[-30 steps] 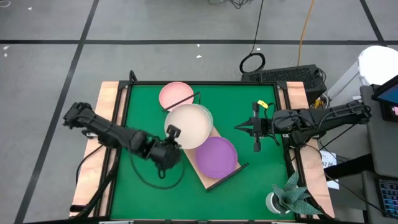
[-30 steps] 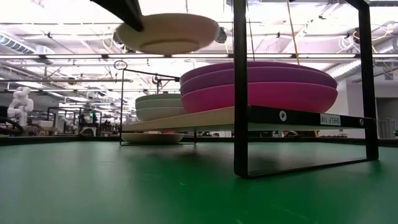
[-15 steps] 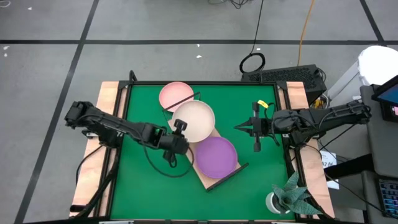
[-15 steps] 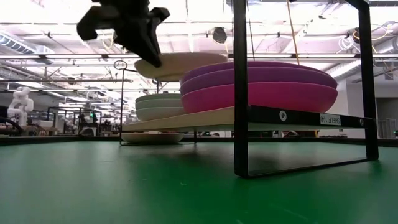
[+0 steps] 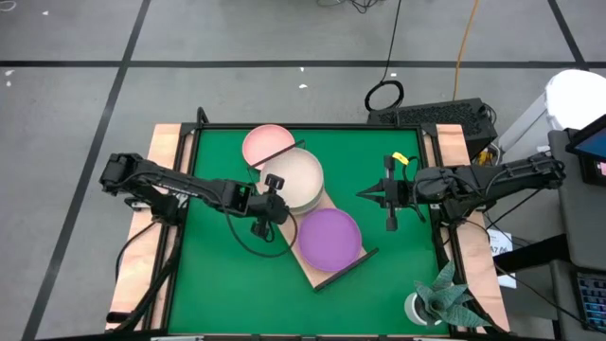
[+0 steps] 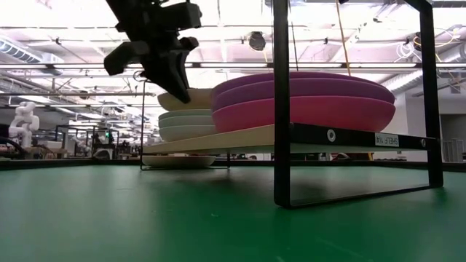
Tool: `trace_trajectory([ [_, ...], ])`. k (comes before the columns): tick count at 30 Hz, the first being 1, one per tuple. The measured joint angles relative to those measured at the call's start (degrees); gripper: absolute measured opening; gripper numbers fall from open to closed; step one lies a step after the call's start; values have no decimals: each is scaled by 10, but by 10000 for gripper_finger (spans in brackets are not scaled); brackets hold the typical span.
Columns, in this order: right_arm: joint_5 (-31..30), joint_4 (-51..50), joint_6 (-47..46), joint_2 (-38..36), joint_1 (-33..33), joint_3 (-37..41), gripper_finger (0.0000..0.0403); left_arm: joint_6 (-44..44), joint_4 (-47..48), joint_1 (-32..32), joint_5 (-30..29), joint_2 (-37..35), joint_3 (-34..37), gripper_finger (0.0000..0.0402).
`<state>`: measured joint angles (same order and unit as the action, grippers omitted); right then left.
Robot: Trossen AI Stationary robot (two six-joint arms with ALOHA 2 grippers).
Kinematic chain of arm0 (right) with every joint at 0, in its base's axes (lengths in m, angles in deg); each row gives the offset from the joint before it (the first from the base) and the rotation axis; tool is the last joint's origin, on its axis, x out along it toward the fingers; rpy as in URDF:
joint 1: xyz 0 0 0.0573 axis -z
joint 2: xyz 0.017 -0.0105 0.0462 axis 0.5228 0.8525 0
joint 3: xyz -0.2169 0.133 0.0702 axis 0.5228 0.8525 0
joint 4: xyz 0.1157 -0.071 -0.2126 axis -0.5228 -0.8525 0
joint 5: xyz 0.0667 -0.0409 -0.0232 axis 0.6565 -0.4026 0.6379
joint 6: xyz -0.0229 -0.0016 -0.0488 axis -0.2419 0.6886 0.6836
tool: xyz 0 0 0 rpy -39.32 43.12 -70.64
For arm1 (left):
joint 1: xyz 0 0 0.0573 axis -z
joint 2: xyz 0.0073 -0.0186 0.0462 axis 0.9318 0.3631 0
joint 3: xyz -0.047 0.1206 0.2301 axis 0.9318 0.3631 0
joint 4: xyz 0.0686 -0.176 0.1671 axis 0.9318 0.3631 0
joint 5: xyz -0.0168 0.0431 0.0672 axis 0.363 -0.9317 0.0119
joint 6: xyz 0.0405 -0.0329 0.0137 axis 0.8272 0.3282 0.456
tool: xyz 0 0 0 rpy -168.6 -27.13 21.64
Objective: Place and stack plates onto a shelf
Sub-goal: Stack the white plate on top of the green plate on the shelf
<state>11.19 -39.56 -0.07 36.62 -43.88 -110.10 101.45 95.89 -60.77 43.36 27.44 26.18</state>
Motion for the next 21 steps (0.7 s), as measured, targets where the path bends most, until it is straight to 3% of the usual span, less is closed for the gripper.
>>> trace_trajectory([
  [17, 0, 0, 1, 0, 0, 0, 0, -17, -46, -12, 16, 0, 13, 22],
  [21, 0, 0, 0, 0, 0, 0, 0, -15, -85, -20, 16, 0, 43, 22],
])
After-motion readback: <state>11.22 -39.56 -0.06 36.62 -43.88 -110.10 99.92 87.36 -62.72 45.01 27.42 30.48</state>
